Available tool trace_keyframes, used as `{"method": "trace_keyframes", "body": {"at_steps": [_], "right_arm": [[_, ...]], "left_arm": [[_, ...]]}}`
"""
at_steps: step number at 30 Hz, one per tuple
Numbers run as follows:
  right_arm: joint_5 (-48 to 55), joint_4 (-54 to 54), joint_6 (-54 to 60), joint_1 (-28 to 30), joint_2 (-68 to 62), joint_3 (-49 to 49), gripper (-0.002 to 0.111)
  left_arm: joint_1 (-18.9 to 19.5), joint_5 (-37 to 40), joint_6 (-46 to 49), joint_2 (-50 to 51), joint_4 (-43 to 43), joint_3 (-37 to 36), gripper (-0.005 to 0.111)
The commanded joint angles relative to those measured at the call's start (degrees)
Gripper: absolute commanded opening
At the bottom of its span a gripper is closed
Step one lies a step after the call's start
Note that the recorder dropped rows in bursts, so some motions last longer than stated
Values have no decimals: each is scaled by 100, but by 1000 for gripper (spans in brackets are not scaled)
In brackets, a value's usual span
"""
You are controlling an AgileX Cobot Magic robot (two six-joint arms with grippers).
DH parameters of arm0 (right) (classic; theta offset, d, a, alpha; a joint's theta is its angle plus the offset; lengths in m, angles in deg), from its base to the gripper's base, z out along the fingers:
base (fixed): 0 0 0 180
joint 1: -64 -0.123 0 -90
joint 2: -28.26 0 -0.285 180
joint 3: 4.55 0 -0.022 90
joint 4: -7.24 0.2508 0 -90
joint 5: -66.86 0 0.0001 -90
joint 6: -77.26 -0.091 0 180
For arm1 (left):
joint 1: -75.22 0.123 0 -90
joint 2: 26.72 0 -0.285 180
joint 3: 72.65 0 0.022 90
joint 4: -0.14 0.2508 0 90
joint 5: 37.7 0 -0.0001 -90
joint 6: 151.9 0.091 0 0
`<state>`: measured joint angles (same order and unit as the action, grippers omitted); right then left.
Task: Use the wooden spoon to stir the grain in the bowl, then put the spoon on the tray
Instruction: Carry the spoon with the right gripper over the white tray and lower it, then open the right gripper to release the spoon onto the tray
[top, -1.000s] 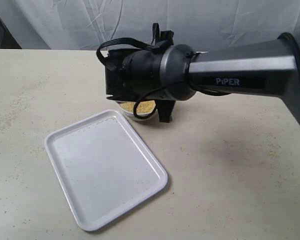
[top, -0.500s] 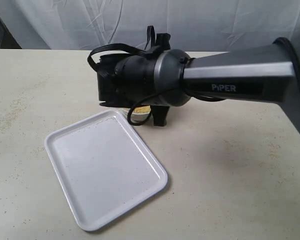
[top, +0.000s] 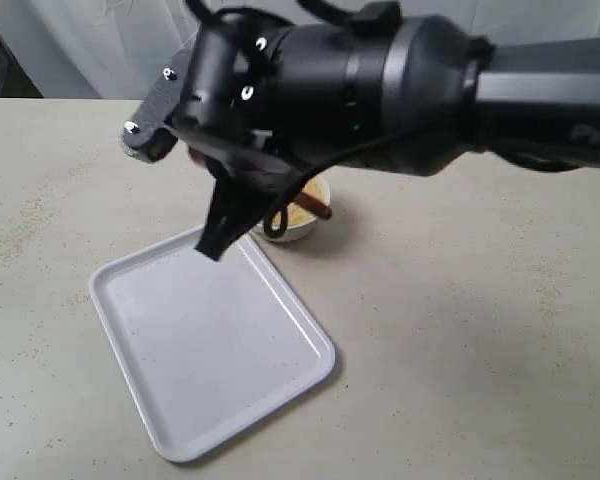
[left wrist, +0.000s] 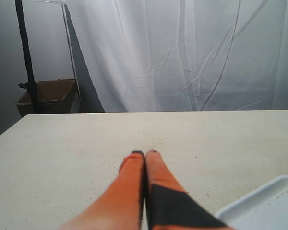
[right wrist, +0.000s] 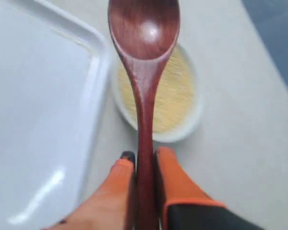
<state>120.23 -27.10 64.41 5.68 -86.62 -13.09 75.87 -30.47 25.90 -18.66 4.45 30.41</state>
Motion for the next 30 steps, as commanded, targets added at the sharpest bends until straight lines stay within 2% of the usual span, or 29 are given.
{"method": "trace_keyframes", "body": {"at_steps": [1,7,11,15,19,21,23,24,27,28,30], "right_arm": [[-799,1210,22,0,93,360,-1],[-2025,2296,29,0,-380,1211,-1],[-2556,2991,29,51,-763,1235,-1],[-2733,3649,29,48,-999,1235,-1],[-2656,3599,-299,-5,-1140,1235,2],[-2647,3562,-368,-54,-1150,1235,15],[-2699,3521,-368,-104,-1124,1235,35],[-2738,3497,-368,-114,-1115,1235,52],[-2594,3507,-189,-114,-1026,1138,92],[-2452,3507,33,-114,-942,1079,98],[-1902,3384,453,-102,-669,816,99]], "left_arm": [[-23,0,-23,-28,-18,-28,0],[-23,0,-23,-28,-18,-28,0],[-23,0,-23,-28,-18,-28,0],[-23,0,-23,-28,-18,-28,0],[-23,0,-23,-28,-18,-28,0],[-23,0,-23,-28,-18,-28,0],[-23,0,-23,-28,-18,-28,0],[-23,0,-23,-28,-18,-28,0],[-23,0,-23,-28,-18,-28,0],[-23,0,-23,-28,-18,-28,0],[-23,0,-23,-28,-18,-28,0]]}}
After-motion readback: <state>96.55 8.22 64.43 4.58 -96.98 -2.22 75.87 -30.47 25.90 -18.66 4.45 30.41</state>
